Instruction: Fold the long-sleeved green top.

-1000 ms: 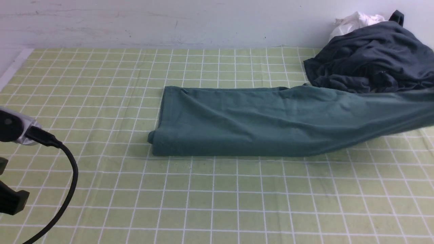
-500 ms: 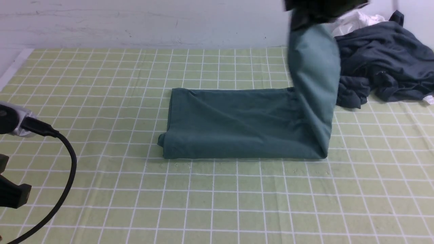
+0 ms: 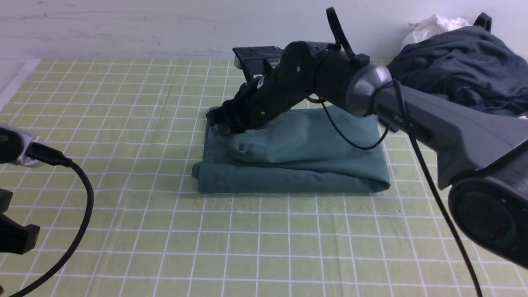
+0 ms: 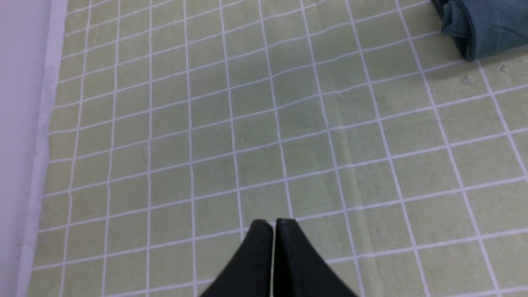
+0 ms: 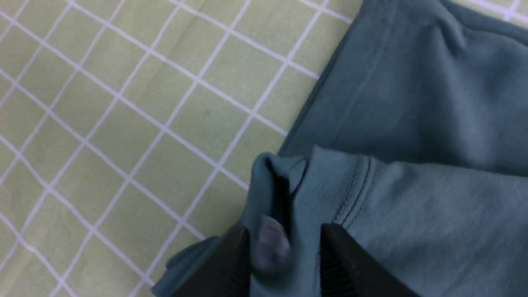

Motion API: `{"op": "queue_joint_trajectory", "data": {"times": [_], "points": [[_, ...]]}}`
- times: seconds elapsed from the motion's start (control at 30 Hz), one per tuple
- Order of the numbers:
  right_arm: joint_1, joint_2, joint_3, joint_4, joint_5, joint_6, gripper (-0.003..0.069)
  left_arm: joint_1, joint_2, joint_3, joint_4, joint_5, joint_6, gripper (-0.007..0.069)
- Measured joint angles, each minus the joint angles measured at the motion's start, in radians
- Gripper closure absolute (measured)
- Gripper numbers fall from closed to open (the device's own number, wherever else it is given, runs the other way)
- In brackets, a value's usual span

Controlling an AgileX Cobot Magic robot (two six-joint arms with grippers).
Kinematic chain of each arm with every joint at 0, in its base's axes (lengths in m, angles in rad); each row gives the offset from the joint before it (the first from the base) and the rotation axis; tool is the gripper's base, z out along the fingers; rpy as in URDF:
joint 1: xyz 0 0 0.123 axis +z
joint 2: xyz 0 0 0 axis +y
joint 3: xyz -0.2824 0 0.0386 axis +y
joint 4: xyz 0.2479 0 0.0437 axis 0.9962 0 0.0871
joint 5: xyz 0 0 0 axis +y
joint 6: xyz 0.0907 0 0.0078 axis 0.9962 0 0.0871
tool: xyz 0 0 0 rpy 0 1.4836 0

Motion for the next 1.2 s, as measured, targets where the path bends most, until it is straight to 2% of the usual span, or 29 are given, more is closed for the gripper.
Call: {"op": "queue_joint_trajectory", "data": {"times": [0.1, 0.2, 0.3, 0.4, 0.43, 0.53, 0.67, 0.9, 0.97, 1.1, 1.13, 1.2], "points": [[0.0, -0.011, -0.041, -0.021, 0.013, -0.013, 0.0344, 0.0, 0.0, 0.0, -0.007, 0.0, 0.0, 0.0629], [-0.003, -0.016, -0.056, -0.065, 0.04, -0.011, 0.036, 0.0, 0.0, 0.0, -0.007, 0.0, -0.001, 0.0629], [-0.004, -0.008, -0.056, -0.086, 0.08, -0.003, 0.0419, 0.0, 0.0, 0.0, -0.013, -0.001, -0.001, 0.0629], [0.001, 0.031, -0.056, -0.075, 0.106, -0.005, 0.0524, 0.0, -0.002, 0.0, -0.035, -0.005, -0.002, 0.0629], [0.002, 0.04, -0.056, -0.074, 0.11, -0.01, 0.0536, 0.0, -0.005, 0.0, -0.038, -0.006, -0.002, 0.0629], [0.016, 0.068, -0.055, -0.059, 0.153, -0.065, 0.0614, 0.0, -0.058, 0.006, -0.056, -0.034, 0.006, 0.0629], [0.019, 0.047, -0.1, -0.081, 0.256, -0.191, 0.0667, 0.0, -0.269, 0.053, -0.064, -0.137, 0.047, 0.0629], [-0.025, -0.193, -0.156, -0.179, 0.323, -0.203, 0.0673, 0.0, -0.631, 0.263, -0.06, -0.334, 0.059, 0.0629], [-0.054, -0.345, -0.164, -0.209, 0.322, -0.203, 0.0673, 0.0, -0.75, 0.373, -0.06, -0.473, 0.059, 0.0629], [-0.091, -0.568, -0.148, -0.279, 0.309, -0.202, 0.0673, 0.0, -0.797, 0.503, -0.057, -0.685, 0.059, 0.0629], [-0.091, -0.581, -0.148, -0.279, 0.309, -0.202, 0.0673, 0.0, -0.797, 0.503, -0.057, -0.695, 0.059, 0.0629], [-0.1, -0.767, -0.05, -0.324, 0.252, -0.202, 0.0673, 0.0, -0.797, 0.549, -0.052, -0.785, 0.059, 0.0629]]}}
